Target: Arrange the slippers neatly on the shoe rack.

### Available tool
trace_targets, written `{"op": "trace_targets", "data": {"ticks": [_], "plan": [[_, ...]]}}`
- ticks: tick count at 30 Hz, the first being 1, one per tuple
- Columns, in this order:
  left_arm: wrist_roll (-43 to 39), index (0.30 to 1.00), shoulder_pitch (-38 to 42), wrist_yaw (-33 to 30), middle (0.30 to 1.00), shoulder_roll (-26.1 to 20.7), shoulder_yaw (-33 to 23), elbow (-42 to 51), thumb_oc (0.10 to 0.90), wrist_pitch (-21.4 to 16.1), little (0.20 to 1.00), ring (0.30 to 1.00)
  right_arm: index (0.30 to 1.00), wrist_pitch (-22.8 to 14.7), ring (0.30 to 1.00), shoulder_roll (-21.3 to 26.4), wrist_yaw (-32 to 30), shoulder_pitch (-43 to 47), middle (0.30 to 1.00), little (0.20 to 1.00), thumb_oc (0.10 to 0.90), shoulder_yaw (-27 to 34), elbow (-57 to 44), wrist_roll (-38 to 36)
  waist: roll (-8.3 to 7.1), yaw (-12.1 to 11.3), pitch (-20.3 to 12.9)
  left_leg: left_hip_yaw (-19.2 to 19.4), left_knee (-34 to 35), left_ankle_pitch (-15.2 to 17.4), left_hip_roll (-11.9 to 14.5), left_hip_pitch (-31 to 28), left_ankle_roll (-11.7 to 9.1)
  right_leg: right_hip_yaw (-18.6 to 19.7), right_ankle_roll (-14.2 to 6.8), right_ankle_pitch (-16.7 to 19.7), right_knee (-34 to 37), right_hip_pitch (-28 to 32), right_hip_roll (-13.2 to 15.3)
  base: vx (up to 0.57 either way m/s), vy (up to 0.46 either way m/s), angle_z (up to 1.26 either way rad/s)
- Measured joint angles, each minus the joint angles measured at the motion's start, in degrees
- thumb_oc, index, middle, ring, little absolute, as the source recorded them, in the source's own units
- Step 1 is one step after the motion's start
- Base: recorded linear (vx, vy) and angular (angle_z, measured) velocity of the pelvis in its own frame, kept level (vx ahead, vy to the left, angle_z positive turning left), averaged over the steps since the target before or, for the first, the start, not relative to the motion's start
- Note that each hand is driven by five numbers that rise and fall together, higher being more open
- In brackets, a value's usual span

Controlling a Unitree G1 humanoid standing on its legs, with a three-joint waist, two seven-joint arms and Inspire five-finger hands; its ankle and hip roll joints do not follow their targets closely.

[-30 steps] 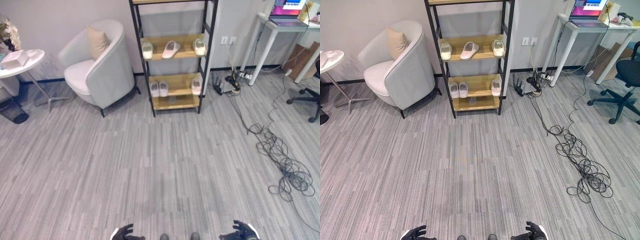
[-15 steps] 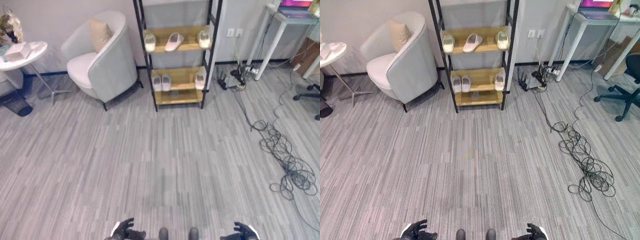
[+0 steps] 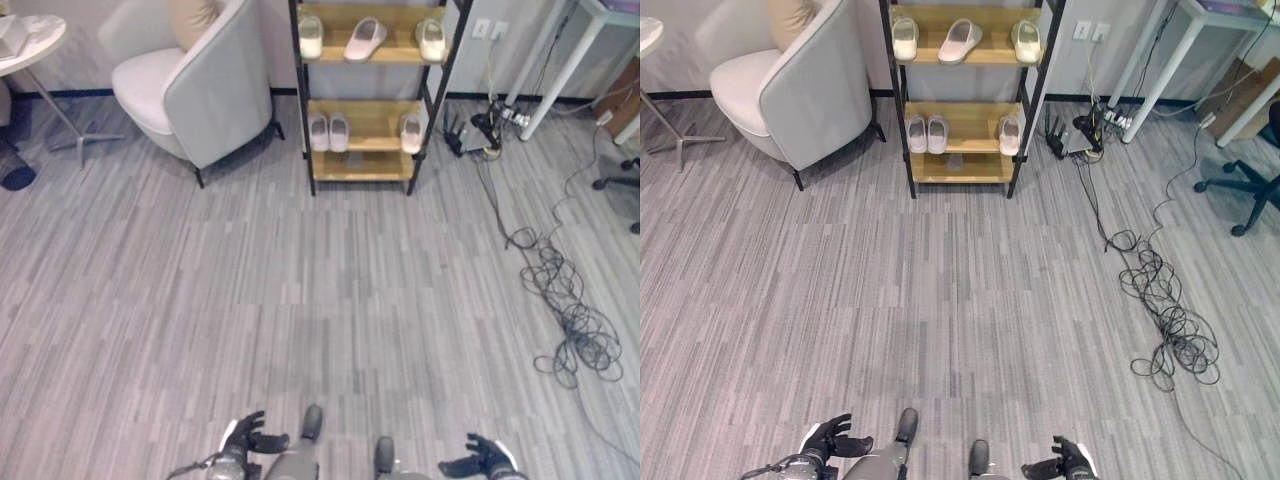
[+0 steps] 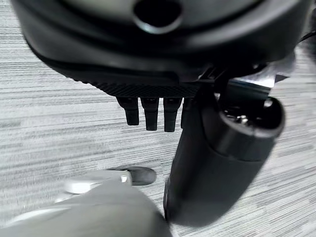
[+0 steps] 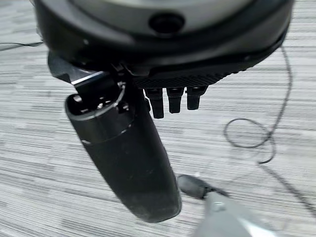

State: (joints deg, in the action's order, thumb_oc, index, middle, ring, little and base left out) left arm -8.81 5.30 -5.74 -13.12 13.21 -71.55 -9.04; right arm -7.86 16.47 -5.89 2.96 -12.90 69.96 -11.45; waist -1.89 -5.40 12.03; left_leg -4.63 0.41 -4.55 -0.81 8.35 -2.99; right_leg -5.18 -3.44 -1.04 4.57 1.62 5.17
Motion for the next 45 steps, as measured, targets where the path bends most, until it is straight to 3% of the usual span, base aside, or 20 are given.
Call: {"op": "trace_targets", "data": {"ticks": [3,5,6,8,9,11,13,16,19,22,23,25,28,31,32,34,36,40,43,45], "plan": [[0.10,0.900,-1.45,0.35,0.900,-1.46,-0.01,-0.10,0.800,0.21,0.900,0.900,0.900,-0.44,0.900,-2.69,0.50,-0.03,0.900,0.900,0.800,0.12,0.60,-0.01,-2.54,-0.25,-0.23,2.62,-0.18,1.69,-3.36,-3.55,3.46,-0.09,-1.20,-2.50,-2.89,3.13,1.95,0.22,0.167,-0.37],[0.11,0.900,-2.05,0.70,0.900,-1.52,0.02,-0.13,0.800,0.34,0.900,0.900,0.900,-0.37,0.900,-3.28,0.71,-0.02,0.900,0.900,0.800,0.12,0.51,0.00,-2.39,-0.75,-0.30,4.06,-0.14,2.67,-4.04,-5.16,5.14,0.29,-2.80,-3.52,-6.47,2.30,2.92,0.21,0.209,-0.45],[0.07,0.900,-1.96,1.27,0.900,-1.53,0.03,-0.15,0.800,0.40,0.900,0.900,0.900,-0.23,0.900,-3.45,1.47,0.64,0.900,0.900,0.800,0.05,0.13,0.00,-1.83,-0.85,-0.24,5.01,0.00,3.45,-3.84,-6.53,6.32,1.32,-5.19,-5.14,-15.03,-1.19,3.04,0.15,0.182,-0.55],[0.03,0.900,-2.59,1.49,0.900,-1.58,0.20,-0.32,0.800,0.75,0.900,0.900,0.900,-0.13,0.900,-3.55,1.80,1.52,0.900,0.900,0.800,-0.02,-0.31,0.00,-0.84,0.14,-0.25,5.61,-0.32,3.92,-2.82,-7.74,7.24,2.15,-6.83,-5.93,-30.20,-8.20,3.11,0.17,0.144,-0.19],[0.00,0.900,-2.07,1.45,0.900,-2.12,0.61,-0.17,0.800,0.81,0.900,0.900,0.900,-0.10,0.900,-4.05,1.81,1.09,0.900,0.900,0.800,-0.03,-0.72,-0.01,-1.52,0.76,-0.40,5.18,-0.92,4.86,-3.21,-9.04,7.70,2.74,-7.10,-5.92,-37.78,-11.52,3.55,0.29,0.159,0.08],[-0.03,0.900,-1.82,1.42,0.900,-2.77,1.04,0.05,0.800,0.64,0.900,0.900,0.900,0.03,0.900,-4.53,1.79,0.62,0.900,0.900,0.800,0.21,-1.51,-0.02,-2.67,0.96,-0.48,5.28,-1.20,7.61,-4.36,-11.51,9.24,2.42,-6.33,-6.04,-42.79,-15.23,4.32,0.42,0.098,0.00],[-0.01,0.900,-2.25,1.50,0.900,-2.54,0.94,-0.01,0.800,0.66,0.900,0.900,0.900,-0.06,0.900,-4.48,1.85,0.38,0.900,0.900,0.800,0.13,-2.84,-0.01,-2.51,2.31,-0.81,4.32,-0.94,8.65,-4.50,-13.33,8.43,0.00,-5.13,-6.61,-39.21,-16.22,3.88,0.48,-0.016,0.14],[-0.03,0.900,-2.10,1.45,0.900,-1.46,-0.16,-1.17,0.800,0.58,0.900,0.900,0.900,-0.39,0.900,-4.41,2.14,0.89,0.900,0.900,0.800,0.19,-3.05,-0.03,-2.20,4.58,-1.08,2.74,-0.87,10.12,-4.77,-14.57,7.94,-2.11,-2.03,-4.17,-25.65,-18.84,2.17,0.39,-0.060,0.28],[-0.01,0.900,-2.58,1.58,0.900,-1.12,-0.05,-2.03,0.800,0.79,0.900,0.900,0.900,-0.39,0.900,-4.49,2.19,0.60,0.900,0.900,0.800,0.17,-4.37,-0.04,-2.04,6.42,-1.57,0.86,-0.63,11.16,-4.82,-16.89,7.77,-3.02,-1.82,3.23,-13.20,-19.98,1.40,0.31,-0.076,0.40],[0.07,0.900,-4.27,1.46,0.900,-1.12,0.01,-2.40,0.800,0.83,0.900,0.900,0.900,-0.23,0.900,-4.48,2.21,-0.26,0.900,0.900,0.800,0.15,-3.00,0.02,-1.30,6.76,-3.21,-2.27,0.11,14.38,-3.72,-20.82,6.55,-4.31,-0.13,6.51,-10.61,-18.31,0.05,0.32,-0.103,0.50],[0.13,0.900,-5.63,1.50,0.900,-1.01,0.07,-2.39,0.800,0.95,0.900,0.900,0.900,-0.13,0.900,-4.52,2.19,-1.57,0.900,0.900,0.800,0.23,-1.83,0.01,-0.94,6.66,-5.22,-4.28,-0.12,15.74,-2.96,-22.78,5.30,-3.70,2.50,10.29,-10.58,-16.52,-0.61,0.28,-0.103,0.59],[0.13,0.900,-6.61,1.45,0.900,-0.12,0.03,-2.59,0.800,1.05,0.900,0.900,0.900,0.33,0.900,-4.10,2.02,-1.38,0.900,0.900,0.800,0.44,-0.80,0.04,1.08,6.49,-6.43,-5.33,-2.48,16.22,-1.05,-22.89,3.63,-4.81,4.13,9.62,-10.48,-14.51,-2.13,0.23,-0.101,0.38],[0.10,0.900,-7.15,1.53,0.900,1.14,-0.09,-2.41,0.800,1.03,0.900,0.900,0.900,0.56,0.900,-2.81,2.04,-0.78,0.900,0.900,0.800,-0.15,-0.84,-0.04,1.90,6.18,-7.40,-4.91,-19.90,15.30,-0.62,-16.51,-0.47,-6.34,6.25,8.69,-4.38,-7.97,-3.93,0.21,-0.136,0.15],[0.13,0.900,-3.63,1.61,0.900,0.71,0.07,-2.16,0.800,1.07,0.900,0.900,0.900,0.61,0.900,-2.30,1.51,-0.78,0.900,0.900,0.800,-0.62,-1.64,-0.54,0.06,4.97,-6.85,-3.10,-38.76,12.23,-0.13,-6.65,-2.88,-5.84,9.29,6.29,-2.92,-5.79,-4.69,0.18,-0.129,0.00],[0.15,0.900,-3.25,1.73,0.900,0.21,-0.03,-1.93,0.800,1.03,0.900,0.900,0.900,0.70,0.900,-2.47,1.44,-0.69,0.900,0.900,0.800,-0.72,-1.68,-0.56,-0.75,4.61,-6.54,-2.58,-39.54,12.38,0.20,-5.32,-2.81,-5.48,9.80,5.78,-2.85,-5.29,-4.62,0.35,-0.110,0.09],[0.12,0.900,-1.39,1.69,0.900,-1.00,0.04,-1.40,0.800,1.04,0.900,0.900,0.900,0.65,0.900,-2.87,1.05,-0.26,0.900,0.900,0.800,-0.95,-1.81,-0.93,-3.24,3.61,-5.37,-0.03,-36.80,13.07,1.22,-1.46,-1.84,-5.22,10.24,5.01,-1.82,-3.64,-3.77,0.34,-0.021,-0.05],[0.05,0.900,-1.23,1.67,0.900,-1.76,0.04,-0.24,0.800,0.74,0.900,0.900,0.900,0.68,0.900,-2.78,0.79,-0.39,0.900,0.900,0.800,-0.95,-1.74,-1.56,-4.47,3.50,-4.60,0.68,-26.30,12.95,1.05,1.11,-1.84,-5.07,9.75,4.69,0.39,-1.65,-3.42,0.29,0.042,-0.08],[-0.14,0.900,0.16,1.61,0.900,-1.21,0.02,0.69,0.800,-0.30,0.900,0.900,0.900,0.73,0.900,-1.61,0.09,-0.38,0.900,0.900,0.800,-0.83,-1.72,-2.28,-2.29,2.82,-2.05,5.17,-12.30,5.68,0.81,6.25,-2.40,-5.13,8.26,2.86,0.80,0.45,-3.62,0.30,0.060,-0.08],[-0.34,0.900,0.49,1.54,0.900,0.56,-0.22,0.52,0.800,-1.16,0.900,0.900,0.900,1.03,0.900,-1.54,0.32,-0.95,0.900,0.900,0.800,-0.83,-1.53,-2.26,-0.10,0.30,-1.46,5.74,-5.25,-0.50,1.94,6.37,-3.75,-1.28,6.12,1.04,0.61,3.15,-3.93,0.35,0.155,-0.63],[0.05,0.900,-0.84,1.65,0.900,1.06,-0.21,0.09,0.800,-0.84,0.900,0.900,0.900,1.01,0.900,-1.44,0.36,-1.92,0.900,0.900,0.800,-0.82,-1.84,-2.19,1.77,0.57,-2.23,6.34,-2.52,-3.02,2.74,2.32,-0.72,0.99,3.60,-1.08,0.27,5.71,-4.03,0.21,0.144,-0.57]]}}
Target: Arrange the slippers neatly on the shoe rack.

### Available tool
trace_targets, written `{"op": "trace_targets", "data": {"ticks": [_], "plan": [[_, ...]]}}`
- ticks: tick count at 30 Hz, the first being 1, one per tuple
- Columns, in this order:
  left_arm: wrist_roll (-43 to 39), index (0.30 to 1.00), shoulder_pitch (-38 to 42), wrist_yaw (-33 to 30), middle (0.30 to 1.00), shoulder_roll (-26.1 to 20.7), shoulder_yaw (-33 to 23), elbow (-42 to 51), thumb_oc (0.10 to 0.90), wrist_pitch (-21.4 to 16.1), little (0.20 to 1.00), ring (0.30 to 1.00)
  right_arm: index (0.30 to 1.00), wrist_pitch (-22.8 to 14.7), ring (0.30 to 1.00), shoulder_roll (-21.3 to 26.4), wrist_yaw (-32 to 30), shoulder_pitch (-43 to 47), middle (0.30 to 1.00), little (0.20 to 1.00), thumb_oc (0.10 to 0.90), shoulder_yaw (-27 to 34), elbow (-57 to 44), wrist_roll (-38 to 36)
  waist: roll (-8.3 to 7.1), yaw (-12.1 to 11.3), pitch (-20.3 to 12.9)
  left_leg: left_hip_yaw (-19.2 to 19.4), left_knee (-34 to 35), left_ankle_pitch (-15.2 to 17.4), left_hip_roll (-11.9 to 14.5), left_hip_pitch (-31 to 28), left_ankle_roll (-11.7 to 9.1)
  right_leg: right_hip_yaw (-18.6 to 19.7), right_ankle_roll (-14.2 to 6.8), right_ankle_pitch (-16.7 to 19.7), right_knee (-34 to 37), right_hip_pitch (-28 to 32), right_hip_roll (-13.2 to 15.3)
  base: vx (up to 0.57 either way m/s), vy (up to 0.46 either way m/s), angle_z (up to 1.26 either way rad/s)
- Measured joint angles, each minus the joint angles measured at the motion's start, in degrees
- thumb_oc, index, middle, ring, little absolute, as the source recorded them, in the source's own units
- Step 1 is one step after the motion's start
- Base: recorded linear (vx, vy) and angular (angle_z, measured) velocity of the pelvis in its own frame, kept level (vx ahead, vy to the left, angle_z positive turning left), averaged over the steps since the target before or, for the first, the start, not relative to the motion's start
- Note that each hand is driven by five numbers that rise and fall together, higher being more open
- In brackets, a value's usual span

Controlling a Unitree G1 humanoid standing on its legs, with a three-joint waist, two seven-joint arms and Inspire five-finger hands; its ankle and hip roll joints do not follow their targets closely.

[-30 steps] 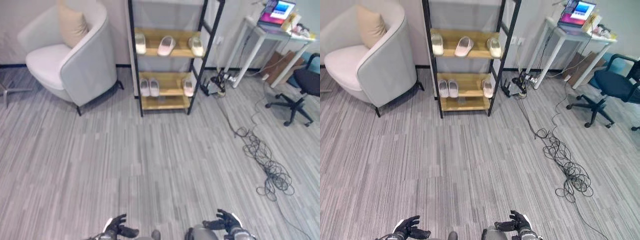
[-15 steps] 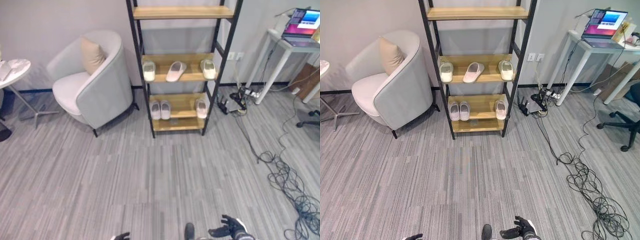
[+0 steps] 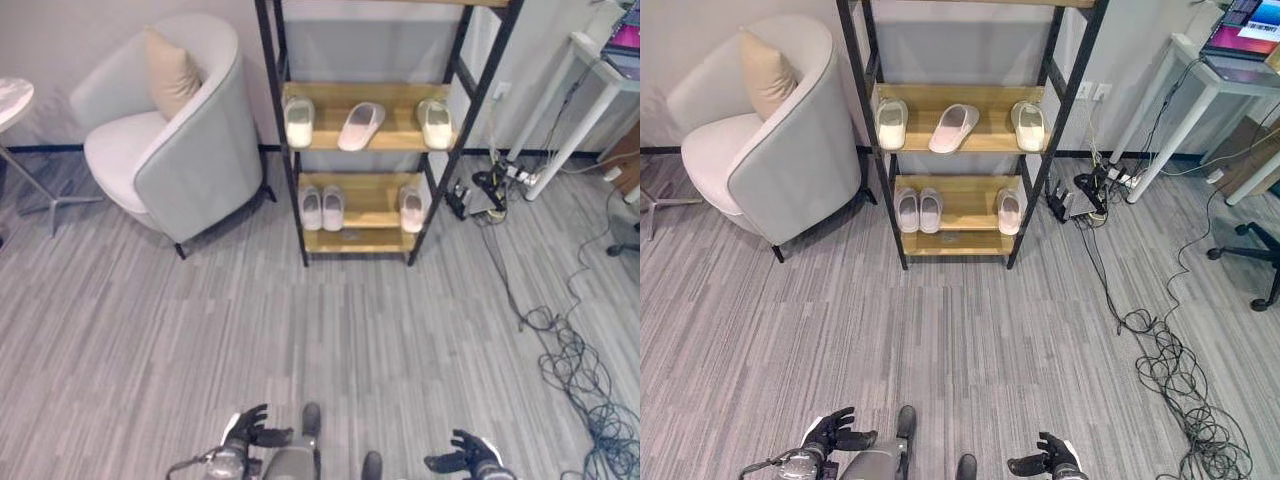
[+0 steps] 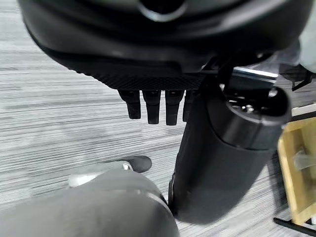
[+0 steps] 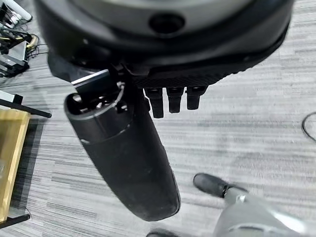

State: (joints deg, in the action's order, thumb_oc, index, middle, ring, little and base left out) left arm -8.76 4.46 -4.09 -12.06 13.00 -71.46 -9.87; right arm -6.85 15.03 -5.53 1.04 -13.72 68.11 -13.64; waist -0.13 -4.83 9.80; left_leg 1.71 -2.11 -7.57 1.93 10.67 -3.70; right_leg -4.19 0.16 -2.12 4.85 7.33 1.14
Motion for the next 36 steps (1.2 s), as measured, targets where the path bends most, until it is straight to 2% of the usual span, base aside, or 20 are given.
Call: {"op": "trace_targets", "data": {"ticks": [2,4,7,9,13,18,19,21,22,23,24,25,26,27,28,29,32,33,34,36], "plan": [[0.03,0.900,-1.04,-0.27,0.900,-0.80,0.02,0.15,0.800,0.18,0.900,0.900,0.900,-0.27,0.900,-1.06,0.11,-0.67,0.900,0.900,0.800,-0.04,-0.25,0.07,-1.74,-0.34,-0.45,3.53,0.43,1.31,-1.44,-1.89,3.69,0.41,-3.24,-2.70,-4.56,-1.09,2.48,0.17,0.114,-0.69],[0.10,0.900,-0.69,-0.16,0.900,-1.75,0.24,-0.09,0.800,0.87,0.900,0.900,0.900,-0.37,0.900,-1.85,0.17,-0.62,0.900,0.900,0.800,-0.05,-0.66,0.11,-2.43,0.13,-0.45,4.43,0.84,2.26,-3.04,-3.60,6.61,-0.27,-6.46,-6.24,-17.40,-5.63,4.57,0.24,0.145,-0.35],[0.09,0.900,-1.23,-0.10,0.900,-2.28,0.39,-0.52,0.800,1.27,0.900,0.900,0.900,-0.18,0.900,-2.65,0.16,-1.02,0.900,0.900,0.800,0.00,-0.43,0.15,-2.18,0.07,-0.32,4.55,1.53,4.93,-4.28,-8.22,9.20,-1.76,-9.46,-6.86,-33.09,-10.54,7.95,0.25,0.083,0.03],[-0.01,0.900,-1.77,-0.15,0.900,-2.75,0.41,-0.35,0.800,1.22,0.900,0.900,0.900,-0.33,0.900,-3.13,0.18,-1.11,0.900,0.900,0.800,0.03,-0.74,0.15,-1.68,0.61,-0.14,3.78,2.13,6.91,-4.83,-10.63,8.87,-4.65,-8.96,-7.20,-36.90,-12.49,9.24,0.30,0.031,0.04],[-0.04,0.900,-3.24,-0.21,0.900,-2.66,0.26,-1.02,0.800,1.48,0.900,0.900,0.900,-0.38,0.900,-3.45,0.25,0.68,0.900,0.900,0.800,-0.04,-2.06,0.16,-1.80,2.23,-0.21,3.01,3.49,7.24,-5.30,-13.31,9.45,-7.31,-7.18,-7.16,-26.96,-17.26,8.42,0.34,-0.088,0.18],[-0.10,0.900,-3.83,-0.23,0.900,-2.60,0.21,-1.78,0.800,1.94,0.900,0.900,0.900,-0.35,0.900,-3.38,0.25,1.17,0.900,0.900,0.800,0.31,-2.60,0.13,-2.81,4.06,-0.44,1.10,3.71,11.07,-6.14,-17.09,7.52,-8.20,-7.48,3.89,-12.78,-21.26,9.20,0.35,-0.137,0.21],[-0.10,0.900,-4.61,-0.23,0.900,-2.66,0.25,-1.66,0.800,1.93,0.900,0.900,0.900,-0.34,0.900,-3.53,0.27,0.98,0.900,0.900,0.800,0.32,-2.59,0.15,-3.31,4.37,-0.76,0.79,3.61,11.09,-6.27,-18.51,7.81,-8.94,-6.84,5.96,-11.74,-20.71,9.52,0.30,-0.138,0.21],[0.00,0.900,-5.89,-0.26,0.900,-2.96,0.25,-1.62,0.800,1.95,0.900,0.900,0.900,-0.33,0.900,-3.83,0.27,0.04,0.900,0.900,0.800,0.29,-2.56,0.51,-4.33,4.63,-1.77,-0.86,3.06,13.61,-6.19,-20.68,6.02,-9.19,-5.23,8.24,-10.35,-18.48,9.07,0.23,-0.117,0.35],[0.00,0.900,-5.99,-0.28,0.900,-2.58,0.28,-1.64,0.800,1.96,0.900,0.900,0.900,-0.32,0.900,-3.56,0.24,-1.11,0.900,0.900,0.800,0.38,-2.38,0.69,-3.57,4.68,-2.50,-2.36,1.46,15.22,-4.96,-20.82,5.01,-9.53,-1.76,11.08,-9.19,-17.10,7.97,0.15,-0.152,0.37],[0.01,0.900,-6.07,-0.20,0.900,-2.27,0.31,-1.45,0.800,1.86,0.900,0.900,0.900,-0.23,0.900,-3.29,0.24,-0.86,0.900,0.900,0.800,0.38,-2.29,0.71,-2.71,4.38,-2.87,-2.44,0.33,15.54,-3.68,-20.51,4.20,-10.10,-1.80,10.68,-8.36,-16.25,6.41,0.18,-0.200,0.24],[-0.05,0.900,-5.96,-0.15,0.900,-2.16,0.20,-1.53,0.800,1.87,0.900,0.900,0.900,-0.07,0.900,-3.39,0.23,-0.72,0.900,0.900,0.800,0.40,-1.84,0.98,-2.61,4.32,-2.99,-2.73,-5.76,16.89,-2.62,-18.21,1.94,-10.78,-0.32,11.38,-5.86,-14.21,5.25,0.11,-0.151,0.07],[-0.14,0.900,-5.47,-0.31,0.900,-2.22,0.08,-1.93,0.800,1.91,0.900,0.900,0.900,-0.10,0.900,-3.41,0.20,-0.64,0.900,0.900,0.800,0.36,-1.90,1.26,-3.10,4.25,-2.97,-2.65,-11.40,17.36,-2.57,-15.34,1.11,-10.93,0.13,11.67,-4.39,-13.16,5.11,0.12,-0.151,-0.13],[-0.23,0.900,-4.72,-0.28,0.900,-2.18,-0.17,-2.02,0.800,1.88,0.900,0.900,0.900,-0.31,0.900,-3.01,0.11,-0.43,0.900,0.900,0.800,0.05,-1.95,1.37,-3.58,2.93,-2.94,-2.06,-20.53,17.16,-2.49,-11.73,0.47,-10.51,0.93,11.91,-2.50,-11.67,4.70,0.16,-0.142,-0.29],[-0.27,0.900,-3.85,-0.33,0.900,-1.89,-0.48,-1.99,0.800,1.87,0.900,0.900,0.900,-0.35,0.900,-2.30,0.04,0.13,0.900,0.900,0.800,-0.09,-1.99,1.33,-3.34,2.29,-2.92,-2.20,-28.74,15.50,-1.76,-8.24,-1.78,-10.17,2.08,11.18,-1.14,-9.80,3.84,0.16,-0.141,-0.35],[-0.33,0.900,-3.61,-0.31,0.900,-1.83,-0.43,-2.24,0.800,1.88,0.900,0.900,0.900,-0.37,0.900,-1.95,-0.01,-0.02,0.900,0.900,0.800,-0.25,-1.93,1.33,-3.49,2.22,-2.85,-2.06,-32.14,14.85,-1.32,-6.79,-2.38,-10.27,2.28,11.18,-0.32,-8.75,3.56,0.22,-0.076,-0.12],[-0.30,0.900,-2.58,-0.30,0.900,-1.85,-0.19,-2.06,0.800,1.84,0.900,0.900,0.900,-0.35,0.900,-1.38,-0.09,0.01,0.900,0.900,0.800,-0.63,-1.93,1.25,-3.55,2.08,-2.78,-1.96,-35.66,14.87,-0.53,-5.19,-2.38,-10.39,4.01,9.49,0.09,-7.66,3.08,0.25,-0.050,0.13],[-0.13,0.900,-0.02,0.44,0.900,-1.98,0.42,-0.21,0.800,1.11,0.900,0.900,0.900,0.13,0.900,-1.06,-0.50,0.77,0.900,0.900,0.800,-0.82,-0.08,1.18,-5.00,1.20,-1.82,-0.45,-27.96,15.69,-0.16,-1.67,-1.44,-10.47,4.36,7.45,0.49,-6.95,3.68,0.32,0.001,0.25],[-0.10,0.900,-0.03,0.72,0.900,-2.14,0.41,0.15,0.800,0.91,0.900,0.900,0.900,0.24,0.900,-1.04,-0.49,0.90,0.900,0.900,0.800,-0.95,0.00,1.18,-5.45,0.79,-1.47,-0.18,-20.85,15.03,-0.35,-0.85,-1.13,-10.69,4.20,6.79,0.52,-6.54,3.65,0.19,0.033,0.09],[-0.16,0.900,0.30,0.74,0.900,-2.11,0.35,0.09,0.800,0.93,0.900,0.900,0.900,0.25,0.900,-1.04,-0.50,0.96,0.900,0.900,0.800,-0.98,0.04,1.18,-5.16,0.75,-1.34,-0.23,-17.17,14.03,-0.27,-0.31,-1.10,-10.91,4.10,6.52,0.53,-6.31,3.46,0.24,0.032,0.00],[-1.62,0.900,0.79,0.92,0.900,-1.75,0.27,0.03,0.800,0.69,0.900,0.900,0.900,0.23,0.900,-0.85,-0.51,0.94,0.900,0.900,0.800,-1.23,0.23,1.18,-4.04,0.12,-0.56,0.66,-6.71,8.11,-0.12,1.08,-2.29,-11.41,3.17,5.35,0.56,-5.02,2.70,0.39,0.065,-0.02]]}}
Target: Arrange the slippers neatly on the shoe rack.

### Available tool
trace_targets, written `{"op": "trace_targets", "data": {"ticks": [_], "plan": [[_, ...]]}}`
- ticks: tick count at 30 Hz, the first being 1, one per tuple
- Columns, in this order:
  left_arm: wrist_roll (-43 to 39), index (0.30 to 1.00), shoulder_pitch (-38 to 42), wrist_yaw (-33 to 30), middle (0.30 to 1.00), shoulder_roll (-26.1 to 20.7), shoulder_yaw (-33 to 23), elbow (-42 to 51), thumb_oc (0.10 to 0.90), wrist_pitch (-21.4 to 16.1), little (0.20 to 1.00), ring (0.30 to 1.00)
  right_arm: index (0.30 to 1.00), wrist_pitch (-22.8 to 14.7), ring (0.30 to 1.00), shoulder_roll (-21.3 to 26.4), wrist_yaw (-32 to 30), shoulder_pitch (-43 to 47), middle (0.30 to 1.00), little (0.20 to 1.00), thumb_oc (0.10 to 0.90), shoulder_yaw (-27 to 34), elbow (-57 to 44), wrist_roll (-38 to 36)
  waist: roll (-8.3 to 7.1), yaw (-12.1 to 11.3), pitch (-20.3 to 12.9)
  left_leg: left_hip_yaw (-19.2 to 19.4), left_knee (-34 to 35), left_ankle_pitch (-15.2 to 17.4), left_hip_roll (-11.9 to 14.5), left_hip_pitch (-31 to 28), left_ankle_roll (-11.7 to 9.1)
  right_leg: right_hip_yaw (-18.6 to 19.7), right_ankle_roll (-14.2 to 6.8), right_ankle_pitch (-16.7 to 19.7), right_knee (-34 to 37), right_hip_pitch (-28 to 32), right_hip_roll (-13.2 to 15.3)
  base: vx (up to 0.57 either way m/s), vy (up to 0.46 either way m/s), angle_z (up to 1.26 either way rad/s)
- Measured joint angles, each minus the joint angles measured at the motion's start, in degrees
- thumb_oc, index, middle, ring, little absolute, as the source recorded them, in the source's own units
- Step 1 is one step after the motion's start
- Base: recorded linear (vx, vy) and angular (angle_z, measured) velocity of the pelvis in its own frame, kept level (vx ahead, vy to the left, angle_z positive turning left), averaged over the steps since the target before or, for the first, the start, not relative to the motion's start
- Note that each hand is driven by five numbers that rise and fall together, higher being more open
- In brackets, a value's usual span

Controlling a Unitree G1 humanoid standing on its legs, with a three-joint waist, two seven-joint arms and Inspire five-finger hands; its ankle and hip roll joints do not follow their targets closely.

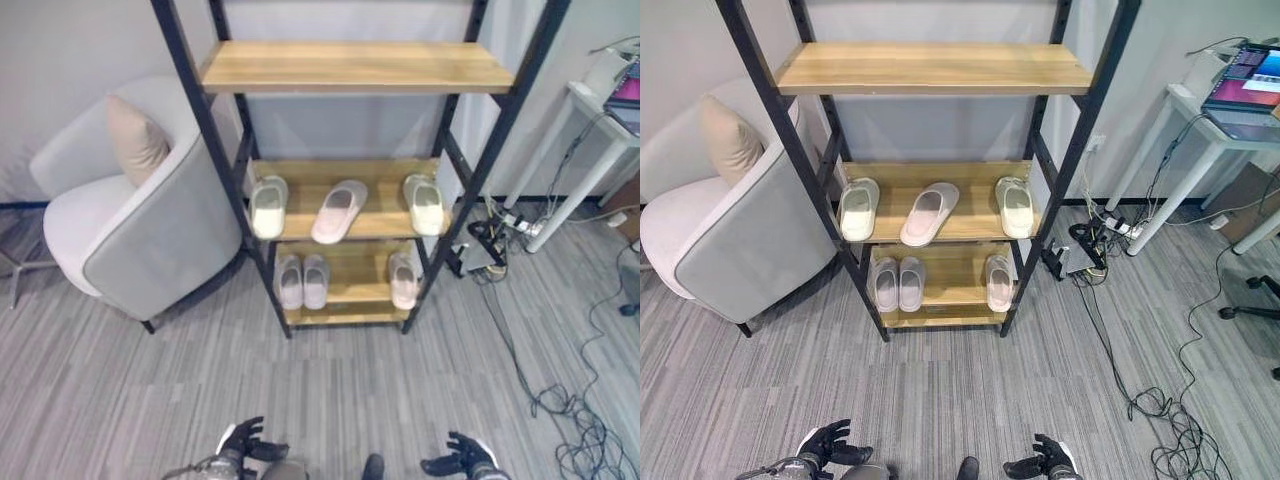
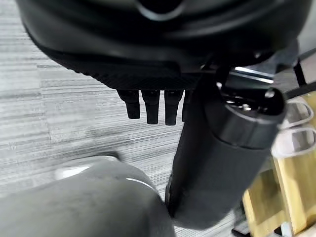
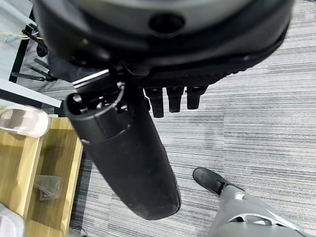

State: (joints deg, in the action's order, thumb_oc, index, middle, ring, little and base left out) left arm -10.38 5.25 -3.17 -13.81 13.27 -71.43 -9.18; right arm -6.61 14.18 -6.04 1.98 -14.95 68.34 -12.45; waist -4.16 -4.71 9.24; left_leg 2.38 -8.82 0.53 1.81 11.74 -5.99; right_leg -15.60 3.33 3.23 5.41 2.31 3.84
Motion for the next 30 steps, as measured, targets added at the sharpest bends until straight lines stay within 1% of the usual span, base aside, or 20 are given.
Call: {"op": "trace_targets", "data": {"ticks": [2,4,5,7,8,11,12,13,15,16,17,19,20,22,24,26,27,28,29,30], "plan": [[-0.24,0.900,0.33,0.04,0.900,0.83,0.00,-0.22,0.800,-0.05,0.900,0.900,0.900,0.01,0.900,0.17,-0.03,0.14,0.900,0.900,0.800,0.03,0.74,-0.01,1.01,-0.29,0.65,0.56,4.22,-2.72,0.25,1.48,-0.87,0.05,-0.41,-1.09,-0.02,0.94,-0.74,0.27,0.062,-0.10],[-0.60,0.900,-0.14,0.13,0.900,1.76,-0.19,-0.06,0.800,-0.12,0.900,0.900,0.900,0.27,0.900,0.39,0.06,0.09,0.900,0.900,0.800,0.01,1.66,0.01,3.68,-0.99,0.36,0.61,4.56,-3.37,0.91,0.63,-0.53,1.72,-2.39,-2.27,-0.04,2.63,-1.95,0.32,0.107,-0.45],[-0.53,0.900,-0.27,0.15,0.900,1.76,-0.07,-0.04,0.800,-0.03,0.900,0.900,0.900,0.28,0.900,0.24,0.02,-0.17,0.900,0.900,0.800,0.00,1.64,0.03,3.88,-1.08,0.26,0.74,4.94,-5.00,0.88,-0.34,1.00,2.71,-2.93,-2.63,-0.02,3.30,-1.94,0.28,0.111,-0.61],[-0.46,0.900,-0.63,0.05,0.900,1.20,-0.16,-0.41,0.800,0.14,0.900,0.900,0.900,0.24,0.900,-1.11,0.29,-1.36,0.900,0.900,0.800,-0.08,1.63,0.16,2.32,-1.83,-0.38,3.22,4.65,-4.12,-0.64,-2.24,3.89,5.19,-5.30,-5.14,-0.80,4.34,-0.27,0.28,0.173,-0.55],[-0.45,0.900,-0.89,0.08,0.900,1.02,-0.16,-0.10,0.800,0.17,0.900,0.900,0.900,0.26,0.900,-1.42,0.47,-1.74,0.900,0.900,0.800,-0.07,1.43,0.20,1.95,-1.66,-0.54,3.82,4.58,-3.88,-1.57,-3.01,6.15,5.45,-6.67,-6.28,-3.18,4.16,0.89,0.21,0.152,-0.29],[-0.49,0.900,-1.97,0.05,0.900,0.46,0.07,-0.19,0.800,0.47,0.900,0.900,0.900,0.40,0.900,-1.99,0.70,-1.72,0.900,0.900,0.800,-0.02,1.54,0.78,1.49,-1.84,-0.59,5.46,6.20,-3.69,-3.56,-6.73,10.22,5.54,-10.44,-11.80,-21.04,-1.37,4.57,0.15,0.120,-0.21],[-0.54,0.900,-1.78,0.04,0.900,0.23,0.08,-0.13,0.800,0.56,0.900,0.900,0.900,0.42,0.900,-2.09,0.70,-1.20,0.900,0.900,0.800,0.00,1.47,0.76,1.50,-1.53,-0.52,5.09,6.56,-3.10,-4.11,-7.48,10.75,5.16,-11.59,-12.05,-25.78,-3.19,5.33,0.21,0.127,0.13],[-0.54,0.900,-2.45,0.14,0.900,-0.03,0.27,-0.27,0.800,0.99,0.900,0.900,0.900,0.36,0.900,-2.03,0.60,-0.19,0.900,0.900,0.800,0.14,1.40,0.74,2.11,-0.73,-0.15,4.57,6.96,-2.69,-4.22,-9.11,11.48,5.64,-12.45,-11.91,-35.27,-6.41,6.25,0.19,0.056,0.33],[-0.54,0.900,-2.24,0.11,0.900,-0.79,1.06,-0.02,0.800,1.21,0.900,0.900,0.900,0.16,0.900,-2.18,0.68,0.36,0.900,0.900,0.800,0.02,0.93,0.78,2.51,-0.15,0.05,2.98,7.24,-0.78,-4.52,-11.23,12.63,6.93,-12.91,-11.65,-41.01,-8.66,6.81,0.30,0.004,0.36],[-0.54,0.900,-2.51,0.05,0.900,-1.02,1.12,-0.14,0.800,1.24,0.900,0.900,0.900,0.14,0.900,-2.36,0.78,0.68,0.900,0.900,0.800,0.01,0.82,1.06,2.30,-0.17,0.07,2.20,7.67,0.09,-4.63,-12.56,12.14,6.67,-11.89,-12.63,-40.09,-9.24,6.93,0.31,-0.111,0.33],[-0.55,0.900,-2.91,0.01,0.900,-1.05,1.01,-0.38,0.800,1.38,0.900,0.900,0.900,-0.12,0.900,-2.37,0.76,0.68,0.900,0.900,0.800,-0.01,-0.03,1.08,2.41,0.21,0.02,1.82,8.11,-0.84,-4.67,-13.39,12.58,6.45,-11.14,-12.95,-36.81,-9.13,6.78,0.23,-0.126,0.34],[-0.52,0.900,-3.03,0.06,0.900,-0.98,1.14,-0.37,0.800,1.35,0.900,0.900,0.900,-0.25,0.900,-2.35,0.79,0.66,0.900,0.900,0.800,0.00,-0.60,1.10,2.29,0.17,0.10,0.61,8.48,-0.18,-4.77,-14.36,11.98,6.27,-10.88,-12.93,-30.99,-10.82,7.04,0.25,-0.144,0.31],[-0.52,0.900,-3.27,0.05,0.900,-0.81,1.09,-0.55,0.800,1.36,0.900,0.900,0.900,-0.32,0.900,-2.35,0.81,0.65,0.900,0.900,0.800,-0.02,-0.67,1.09,2.22,0.55,0.09,0.14,8.71,-0.17,-4.67,-14.61,11.73,6.57,-10.33,-11.79,-25.50,-11.03,6.77,0.26,-0.169,0.22],[-0.53,0.900,-3.67,-0.09,0.900,-0.75,0.55,-1.25,0.800,1.41,0.900,0.900,0.900,-0.22,0.900,-2.40,1.11,0.89,0.900,0.900,0.800,0.02,-0.74,1.07,1.93,1.86,-0.02,-1.32,9.98,-0.19,-4.66,-15.16,10.88,8.27,-10.80,-6.39,-15.47,-13.23,6.58,0.23,-0.162,0.31],[-0.53,0.900,-3.99,-0.11,0.900,-0.76,0.49,-1.55,0.800,1.43,0.900,0.900,0.900,-0.20,0.900,-2.40,1.19,0.87,0.900,0.900,0.800,0.34,-0.72,0.94,1.74,2.29,-0.05,-1.59,10.78,-0.12,-4.62,-16.09,10.64,8.27,-10.89,-3.18,-12.45,-13.55,6.66,0.13,-0.128,0.20],[-0.48,0.900,-5.63,-0.25,0.900,-1.05,0.43,-2.41,0.800,1.45,0.900,0.900,0.900,-0.20,0.900,-2.80,1.31,0.38,0.900,0.900,0.800,0.43,-0.66,1.02,0.41,3.04,-0.43,-3.03,11.92,1.45,-4.84,-19.19,8.43,8.04,-10.48,2.98,-8.88,-11.51,6.87,0.23,-0.202,0.33],[-0.47,0.900,-5.67,-0.39,0.900,-0.76,0.40,-2.47,0.800,1.56,0.900,0.900,0.900,-0.17,0.900,-2.73,1.30,-0.52,0.900,0.900,0.800,0.67,-0.48,1.00,0.95,3.12,-0.72,-4.72,11.72,2.57,-3.63,-20.16,7.16,7.29,-8.31,5.07,-7.15,-9.02,5.58,0.20,-0.207,0.53],[-0.39,0.900,-5.65,-0.28,0.900,-0.69,0.55,-2.18,0.800,1.48,0.900,0.900,0.900,-0.16,0.900,-2.57,1.27,-1.44,0.900,0.900,0.800,0.75,-0.46,1.02,0.80,3.04,-1.16,-5.41,11.11,2.99,-2.96,-19.80,6.41,6.45,-8.12,5.02,-5.90,-8.24,4.89,0.07,-0.186,0.38],[-0.34,0.900,-6.16,0.02,0.900,-0.33,0.58,-1.81,0.800,1.31,0.900,0.900,0.900,0.01,0.900,-2.08,1.27,-1.43,0.900,0.900,0.800,0.80,-0.48,1.01,2.14,2.69,-1.63,-5.74,10.30,3.29,-1.25,-19.58,5.15,5.52,-7.27,4.87,-4.91,-7.16,3.29,0.06,-0.186,0.45],[-0.33,0.900,-5.48,0.01,0.900,-0.25,0.59,-1.81,0.800,1.28,0.900,0.900,0.900,0.10,0.900,-1.88,1.24,-1.41,0.900,0.900,0.800,1.16,-0.65,0.98,2.24,3.33,-1.68,-6.46,7.02,4.06,-0.60,-17.70,3.83,3.51,-6.79,5.12,-2.82,-5.61,2.80,0.00,-0.171,0.62]]}}
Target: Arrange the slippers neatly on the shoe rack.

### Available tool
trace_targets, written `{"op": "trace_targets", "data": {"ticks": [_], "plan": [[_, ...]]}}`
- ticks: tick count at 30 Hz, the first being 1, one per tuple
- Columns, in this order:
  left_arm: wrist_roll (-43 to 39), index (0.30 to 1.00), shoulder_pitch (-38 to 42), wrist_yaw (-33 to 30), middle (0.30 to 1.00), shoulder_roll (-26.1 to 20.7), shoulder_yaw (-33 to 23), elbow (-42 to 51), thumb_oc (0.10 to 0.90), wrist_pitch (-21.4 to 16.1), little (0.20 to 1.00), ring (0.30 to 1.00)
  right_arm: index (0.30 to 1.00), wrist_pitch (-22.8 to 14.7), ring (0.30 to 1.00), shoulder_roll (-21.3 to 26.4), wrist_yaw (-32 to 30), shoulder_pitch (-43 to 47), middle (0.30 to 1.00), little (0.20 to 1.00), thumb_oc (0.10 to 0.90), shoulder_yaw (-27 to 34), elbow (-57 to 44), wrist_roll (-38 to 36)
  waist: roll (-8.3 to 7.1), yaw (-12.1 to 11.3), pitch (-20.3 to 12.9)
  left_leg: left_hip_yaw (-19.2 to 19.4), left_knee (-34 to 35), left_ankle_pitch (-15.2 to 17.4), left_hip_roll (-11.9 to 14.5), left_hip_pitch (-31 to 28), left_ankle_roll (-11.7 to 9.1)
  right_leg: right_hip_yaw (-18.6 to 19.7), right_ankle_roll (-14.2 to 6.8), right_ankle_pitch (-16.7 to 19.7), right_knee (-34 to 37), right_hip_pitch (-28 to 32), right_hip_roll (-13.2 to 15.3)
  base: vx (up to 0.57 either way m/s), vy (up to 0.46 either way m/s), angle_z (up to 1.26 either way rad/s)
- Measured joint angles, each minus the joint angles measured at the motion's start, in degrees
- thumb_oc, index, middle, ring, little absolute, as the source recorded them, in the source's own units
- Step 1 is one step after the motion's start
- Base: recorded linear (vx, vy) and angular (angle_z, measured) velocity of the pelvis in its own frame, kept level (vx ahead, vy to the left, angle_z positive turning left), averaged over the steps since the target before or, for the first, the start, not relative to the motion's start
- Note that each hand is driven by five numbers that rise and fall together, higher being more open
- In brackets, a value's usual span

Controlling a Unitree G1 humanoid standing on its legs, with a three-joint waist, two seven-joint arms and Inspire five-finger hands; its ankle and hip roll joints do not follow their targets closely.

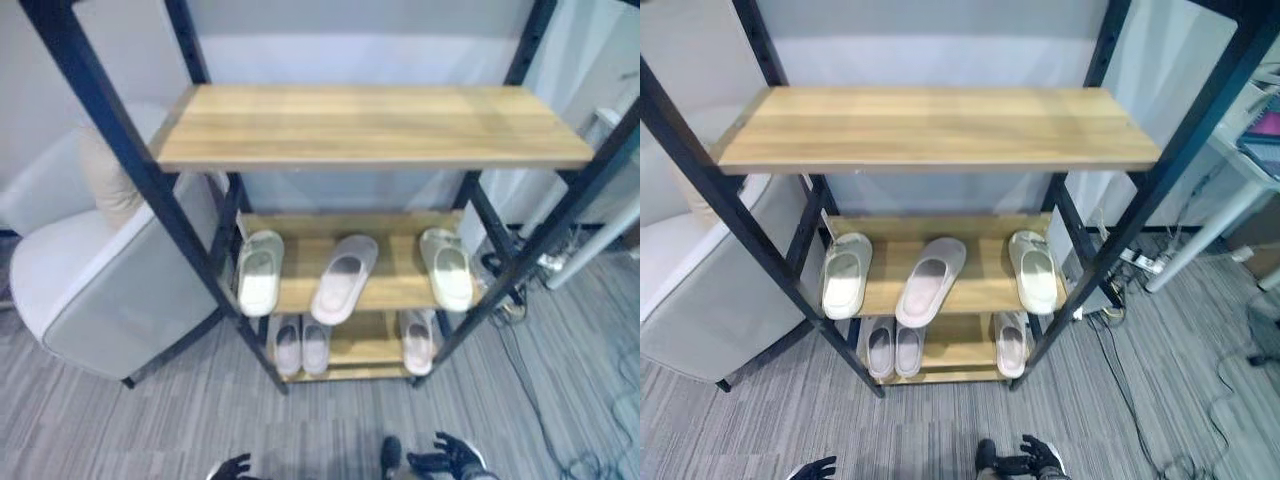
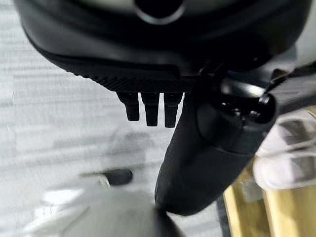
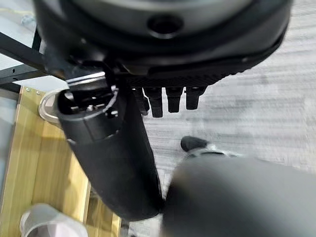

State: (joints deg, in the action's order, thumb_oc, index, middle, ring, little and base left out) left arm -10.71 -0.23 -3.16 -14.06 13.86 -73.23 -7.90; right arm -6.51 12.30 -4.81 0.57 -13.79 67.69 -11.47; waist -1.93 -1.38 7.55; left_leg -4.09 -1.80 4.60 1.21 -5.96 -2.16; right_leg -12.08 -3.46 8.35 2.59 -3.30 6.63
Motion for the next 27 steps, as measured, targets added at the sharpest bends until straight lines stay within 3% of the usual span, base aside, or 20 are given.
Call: {"op": "trace_targets", "data": {"ticks": [2,4,9,11,12,16,22,25,27], "plan": [[-0.16,0.900,2.28,-0.18,0.900,-0.29,-0.18,0.25,0.800,-0.45,0.900,0.900,0.900,0.26,0.900,0.38,-0.12,0.13,0.900,0.900,0.800,0.07,0.23,-0.02,-2.26,-0.69,0.31,1.16,-13.21,0.82,-0.37,7.45,-1.68,-1.90,2.37,0.75,2.34,0.85,0.17,0.04,-0.118,0.51],[-0.26,0.900,2.61,-0.24,0.900,-0.32,-0.71,0.82,0.800,-0.96,0.900,0.900,0.900,0.25,0.900,1.04,-0.69,0.82,0.900,0.900,0.800,0.08,0.23,-0.04,-2.83,-0.76,0.53,3.13,-19.59,1.51,0.35,10.88,-1.98,-2.15,4.05,-0.49,2.49,1.61,-0.16,0.13,-0.035,0.09],[0.02,0.900,5.13,0.18,0.900,-0.02,2.09,1.49,0.800,-0.87,0.900,0.900,0.900,0.35,0.900,3.25,-0.80,1.60,0.900,0.900,0.800,0.29,0.73,-0.52,-1.98,-0.33,1.57,3.93,-9.33,0.30,1.33,11.73,-1.46,-2.44,4.22,-1.71,2.75,2.35,-0.66,0.14,0.028,-0.02],[0.23,0.900,4.89,0.14,0.900,0.87,2.77,1.47,0.800,-0.73,0.900,0.900,0.900,0.33,0.900,3.93,-0.71,0.74,0.900,0.900,0.800,0.29,1.44,-0.49,0.37,-0.18,1.58,3.68,-3.68,-2.24,2.06,10.58,-0.99,-2.01,3.74,-1.90,2.74,2.76,-2.00,0.11,0.077,-0.25],[0.26,0.900,4.72,0.19,0.900,0.84,2.84,1.44,0.800,-0.62,0.900,0.900,0.900,0.40,0.900,3.46,-0.73,0.60,0.900,0.900,0.800,0.22,2.44,-0.49,0.69,-0.55,1.41,4.00,-2.50,-4.26,2.12,9.38,-0.61,-0.67,3.31,-1.99,2.73,2.95,-1.95,0.13,0.097,-0.34],[0.36,0.900,3.66,0.07,0.900,0.27,3.04,2.36,0.800,-0.63,0.900,0.900,0.900,0.39,0.900,2.65,-0.74,-1.74,0.900,0.900,0.800,0.66,2.31,-0.49,-0.29,-0.17,1.17,5.35,2.09,-5.11,-0.35,6.28,1.39,0.81,0.60,-2.01,2.27,3.80,0.14,0.12,0.093,-0.14],[0.06,0.900,0.78,0.01,0.900,-0.83,3.31,9.27,0.800,-0.63,0.900,0.900,0.900,0.41,0.900,2.34,-0.67,-2.01,0.900,0.900,0.800,0.91,2.25,-0.35,-0.73,-0.56,0.73,5.25,4.37,-6.21,-1.24,3.68,2.30,0.72,-0.82,-2.02,2.29,5.10,0.75,0.04,0.031,0.05],[-0.17,0.900,-1.33,0.11,0.900,-1.32,4.26,17.55,0.800,-0.71,0.900,0.900,0.900,0.35,0.900,2.04,-0.50,-0.93,0.900,0.900,0.800,0.88,1.43,-0.23,-0.58,-0.81,0.53,4.91,4.99,-6.23,-1.17,2.90,2.27,0.55,-0.92,-2.33,2.34,5.82,0.65,0.00,-0.001,0.05],[-0.19,0.900,-4.36,0.76,0.900,-3.16,5.20,27.88,0.800,-0.81,0.900,0.900,0.900,0.21,0.900,2.02,-0.44,-0.67,0.900,0.900,0.800,0.89,-0.79,-0.21,-0.46,-1.04,0.42,4.45,5.26,-6.36,-1.11,2.79,2.11,0.41,-0.90,-2.48,2.35,5.96,0.58,-0.03,-0.017,0.03]]}}
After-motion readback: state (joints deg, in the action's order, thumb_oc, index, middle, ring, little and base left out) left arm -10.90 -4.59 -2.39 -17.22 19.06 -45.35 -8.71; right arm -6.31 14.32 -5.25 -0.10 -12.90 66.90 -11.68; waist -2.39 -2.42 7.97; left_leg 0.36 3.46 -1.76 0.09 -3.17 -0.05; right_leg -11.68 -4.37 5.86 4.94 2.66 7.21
